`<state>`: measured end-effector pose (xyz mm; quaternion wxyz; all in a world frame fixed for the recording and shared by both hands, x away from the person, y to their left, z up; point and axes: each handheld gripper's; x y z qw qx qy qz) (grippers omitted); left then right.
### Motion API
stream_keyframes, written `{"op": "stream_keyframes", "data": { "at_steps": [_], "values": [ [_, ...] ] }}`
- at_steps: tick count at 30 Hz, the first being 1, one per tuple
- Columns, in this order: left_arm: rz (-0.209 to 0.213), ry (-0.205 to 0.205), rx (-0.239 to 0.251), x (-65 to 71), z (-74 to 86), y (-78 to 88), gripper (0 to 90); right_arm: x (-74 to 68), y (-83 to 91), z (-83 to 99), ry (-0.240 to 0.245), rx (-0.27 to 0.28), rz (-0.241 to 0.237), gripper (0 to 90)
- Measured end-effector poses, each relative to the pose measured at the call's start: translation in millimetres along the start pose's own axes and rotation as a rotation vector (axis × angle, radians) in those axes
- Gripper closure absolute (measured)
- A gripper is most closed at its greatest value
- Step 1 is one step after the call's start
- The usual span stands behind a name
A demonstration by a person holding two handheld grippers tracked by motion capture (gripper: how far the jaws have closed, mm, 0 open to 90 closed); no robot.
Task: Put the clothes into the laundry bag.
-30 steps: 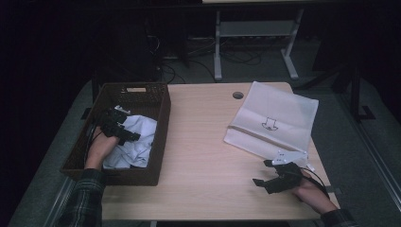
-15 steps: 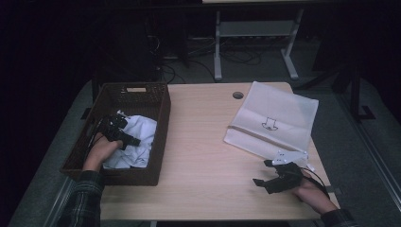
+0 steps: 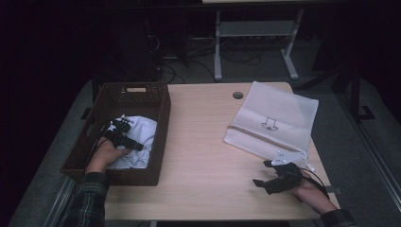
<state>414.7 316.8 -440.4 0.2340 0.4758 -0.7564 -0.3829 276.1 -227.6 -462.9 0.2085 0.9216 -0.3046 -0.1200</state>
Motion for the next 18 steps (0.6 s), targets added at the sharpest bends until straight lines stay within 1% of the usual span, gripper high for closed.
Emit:
{"op": "stream_keyframes", "data": {
  "at_steps": [2, 5, 8, 10, 12, 15, 16, 18],
  "values": [
    [0.006, -0.008, -0.004, 0.7, -0.5, 1.5, 5.1, 0.0, 0.3, 0.0, -0.001, 0.001, 0.0, 14.5],
    [0.017, -0.021, -0.008, 1.6, -1.5, 5.2, 15.8, 0.1, 0.1, 0.2, 0.0, 0.0, 0.0, 14.5],
    [0.019, -0.013, -0.013, 1.1, -2.3, 9.4, 29.0, 0.0, -0.3, 0.4, -0.001, -0.002, 0.0, 14.5],
    [0.032, -0.006, -0.015, 1.0, -2.5, 11.6, 38.1, -0.1, -0.4, 0.4, -0.001, -0.003, 0.0, 14.5],
    [0.04, 0.004, -0.013, 1.0, -2.5, 13.2, 45.3, -0.1, -0.4, 0.4, -0.001, -0.003, 0.0, 14.5],
    [0.053, 0.006, -0.025, 0.2, -3.3, 15.8, 56.8, -0.1, -0.5, 0.6, 0.001, -0.004, 0.0, 14.5],
    [0.058, 0.008, -0.029, -0.4, -3.6, 16.5, 59.9, -0.1, -0.6, 0.7, 0.001, -0.005, 0.0, 14.7],
    [0.063, 0.016, -0.036, -1.3, -4.0, 17.4, 62.3, 0.0, -0.5, 0.8, 0.002, -0.005, 0.001, 14.7]
  ]
}}
Point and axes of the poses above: each handheld gripper's, and its own axes: y roughly backward along the jaws, z roughly out of its underside, x roughly to its right, and after that the axes turned 15 degrees about x, right-handed
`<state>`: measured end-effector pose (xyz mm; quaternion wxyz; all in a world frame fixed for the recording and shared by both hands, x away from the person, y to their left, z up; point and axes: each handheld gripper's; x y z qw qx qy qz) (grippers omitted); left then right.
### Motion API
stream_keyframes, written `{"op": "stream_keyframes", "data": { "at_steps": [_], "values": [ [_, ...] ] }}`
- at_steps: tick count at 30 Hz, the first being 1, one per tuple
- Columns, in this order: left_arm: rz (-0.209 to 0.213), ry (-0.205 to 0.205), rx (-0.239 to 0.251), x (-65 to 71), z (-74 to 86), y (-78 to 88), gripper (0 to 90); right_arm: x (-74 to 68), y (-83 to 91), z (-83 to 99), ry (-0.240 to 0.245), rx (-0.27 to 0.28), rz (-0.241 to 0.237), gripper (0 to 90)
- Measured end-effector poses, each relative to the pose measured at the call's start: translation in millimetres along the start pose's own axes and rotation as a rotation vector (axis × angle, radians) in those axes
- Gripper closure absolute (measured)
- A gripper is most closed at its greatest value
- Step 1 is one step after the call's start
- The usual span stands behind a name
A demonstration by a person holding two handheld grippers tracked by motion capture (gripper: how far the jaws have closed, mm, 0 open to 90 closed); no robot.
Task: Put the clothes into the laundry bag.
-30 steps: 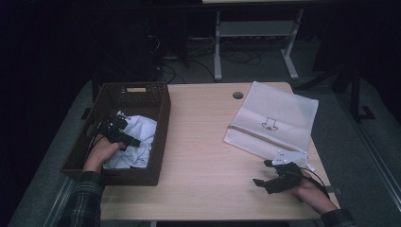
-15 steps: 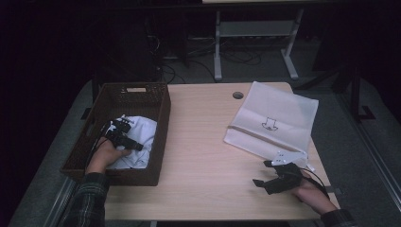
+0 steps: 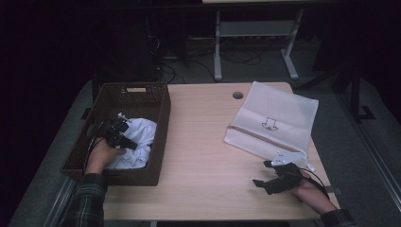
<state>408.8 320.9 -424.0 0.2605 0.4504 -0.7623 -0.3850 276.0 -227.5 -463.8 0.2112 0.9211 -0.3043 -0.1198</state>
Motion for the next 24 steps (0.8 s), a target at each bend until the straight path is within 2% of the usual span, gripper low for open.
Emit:
{"op": "stream_keyframes", "data": {
  "at_steps": [4, 8, 15, 24],
  "values": [
    [0.02, 0.026, -0.012, -3.2, -1.6, 3.6, 63.7, 0.4, 0.5, -0.1, 0.001, 0.003, 0.0, 14.7],
    [0.038, 0.06, 0.001, -7.4, -1.8, 8.3, 64.5, 0.7, 0.8, -0.2, 0.0, 0.005, 0.0, 14.7],
    [0.054, 0.085, 0.027, -11.3, -5.1, 15.6, 65.0, 1.2, 0.7, 0.0, -0.001, 0.005, 0.002, 14.7],
    [0.065, 0.065, 0.063, -9.9, -19.1, 40.7, 65.1, 1.4, 1.2, -0.1, -0.001, 0.007, 0.004, 14.7]
  ]
}}
Point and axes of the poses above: each handheld gripper's, and its own axes: y roughly backward along the jaws, z roughly out of its underside, x roughly to its right, and after that the axes turned 15 degrees about x, right-handed
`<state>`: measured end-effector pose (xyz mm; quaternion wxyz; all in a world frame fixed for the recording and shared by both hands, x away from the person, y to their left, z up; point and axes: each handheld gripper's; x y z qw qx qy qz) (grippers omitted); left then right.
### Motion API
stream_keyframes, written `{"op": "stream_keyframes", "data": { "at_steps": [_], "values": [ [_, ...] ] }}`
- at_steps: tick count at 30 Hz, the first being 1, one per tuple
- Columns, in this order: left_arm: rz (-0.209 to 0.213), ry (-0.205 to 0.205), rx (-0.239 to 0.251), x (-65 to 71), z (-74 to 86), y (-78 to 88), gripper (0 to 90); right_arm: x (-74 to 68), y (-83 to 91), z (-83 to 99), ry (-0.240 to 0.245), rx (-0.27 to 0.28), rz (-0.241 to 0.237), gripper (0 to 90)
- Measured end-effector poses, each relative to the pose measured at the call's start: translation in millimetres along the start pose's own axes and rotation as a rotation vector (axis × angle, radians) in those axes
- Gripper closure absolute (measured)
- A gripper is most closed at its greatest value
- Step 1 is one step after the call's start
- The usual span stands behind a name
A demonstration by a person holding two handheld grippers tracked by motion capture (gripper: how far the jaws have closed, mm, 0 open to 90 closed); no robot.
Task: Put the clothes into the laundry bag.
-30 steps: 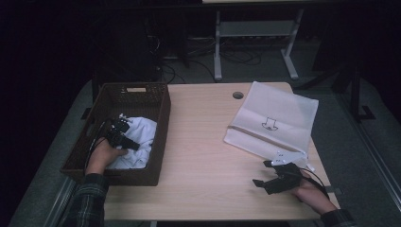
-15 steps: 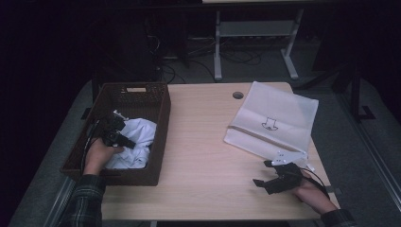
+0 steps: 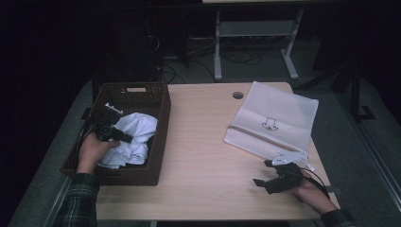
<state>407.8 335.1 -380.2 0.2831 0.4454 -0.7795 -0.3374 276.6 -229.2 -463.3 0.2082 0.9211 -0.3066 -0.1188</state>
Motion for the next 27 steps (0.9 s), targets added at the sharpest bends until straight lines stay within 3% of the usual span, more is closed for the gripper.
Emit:
{"op": "stream_keyframes", "data": {
  "at_steps": [15, 27],
  "values": [
    [0.009, -0.015, 0.079, 5.8, -19.6, 35.8, 65.0, 0.3, 0.5, -0.1, -0.002, 0.001, 0.002, 14.7],
    [0.064, -0.035, 0.148, 28.8, -33.9, 56.3, 64.9, 0.1, 0.4, -0.1, -0.002, 0.001, 0.002, 14.7]
  ]
}}
Point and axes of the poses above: each handheld gripper's, and its own axes: y roughly backward along the jaws, z roughly out of its underside, x roughly to its right, and after that the axes turned 15 degrees about x, right-handed
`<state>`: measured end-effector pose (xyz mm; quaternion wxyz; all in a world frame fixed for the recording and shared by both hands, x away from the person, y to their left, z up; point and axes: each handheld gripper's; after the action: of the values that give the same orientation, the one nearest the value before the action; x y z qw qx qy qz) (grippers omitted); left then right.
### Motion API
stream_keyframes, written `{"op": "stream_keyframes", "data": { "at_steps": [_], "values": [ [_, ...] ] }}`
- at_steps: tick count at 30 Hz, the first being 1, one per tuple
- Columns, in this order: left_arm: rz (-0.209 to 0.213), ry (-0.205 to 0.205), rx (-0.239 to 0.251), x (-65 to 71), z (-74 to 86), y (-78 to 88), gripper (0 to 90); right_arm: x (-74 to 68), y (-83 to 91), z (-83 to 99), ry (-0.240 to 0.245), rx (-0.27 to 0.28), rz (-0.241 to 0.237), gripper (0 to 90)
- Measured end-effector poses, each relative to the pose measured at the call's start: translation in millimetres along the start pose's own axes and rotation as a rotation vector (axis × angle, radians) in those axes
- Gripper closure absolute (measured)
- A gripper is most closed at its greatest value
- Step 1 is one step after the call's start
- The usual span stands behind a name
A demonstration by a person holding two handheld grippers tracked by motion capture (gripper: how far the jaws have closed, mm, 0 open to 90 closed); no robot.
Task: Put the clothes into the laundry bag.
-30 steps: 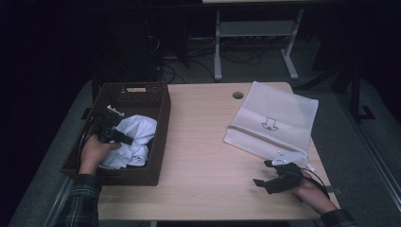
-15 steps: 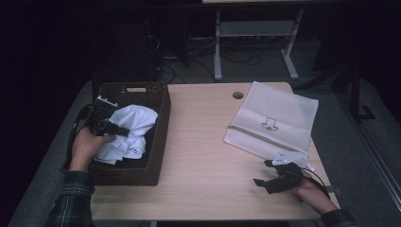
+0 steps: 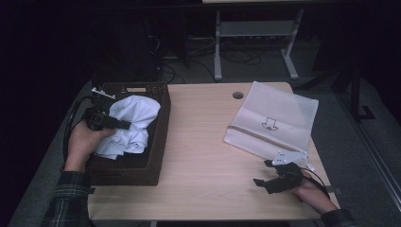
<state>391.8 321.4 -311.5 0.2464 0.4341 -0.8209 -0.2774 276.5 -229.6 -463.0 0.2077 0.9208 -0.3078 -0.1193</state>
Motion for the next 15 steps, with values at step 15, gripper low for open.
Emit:
{"op": "stream_keyframes", "data": {
  "at_steps": [15],
  "values": [
    [0.118, -0.067, 0.022, 45.5, -20.5, -6.9, 64.8, 0.2, 0.6, -0.2, 0.0, 0.002, 0.001, 14.7]
  ]
}}
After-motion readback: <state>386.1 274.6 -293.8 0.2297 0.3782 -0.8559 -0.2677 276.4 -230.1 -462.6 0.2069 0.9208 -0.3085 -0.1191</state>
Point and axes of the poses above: each handheld gripper's, and its own axes: y roughly backward along the jaws, z roughly out of its underside, x roughly to its right, and after that the axes turned 15 degrees about x, right-handed
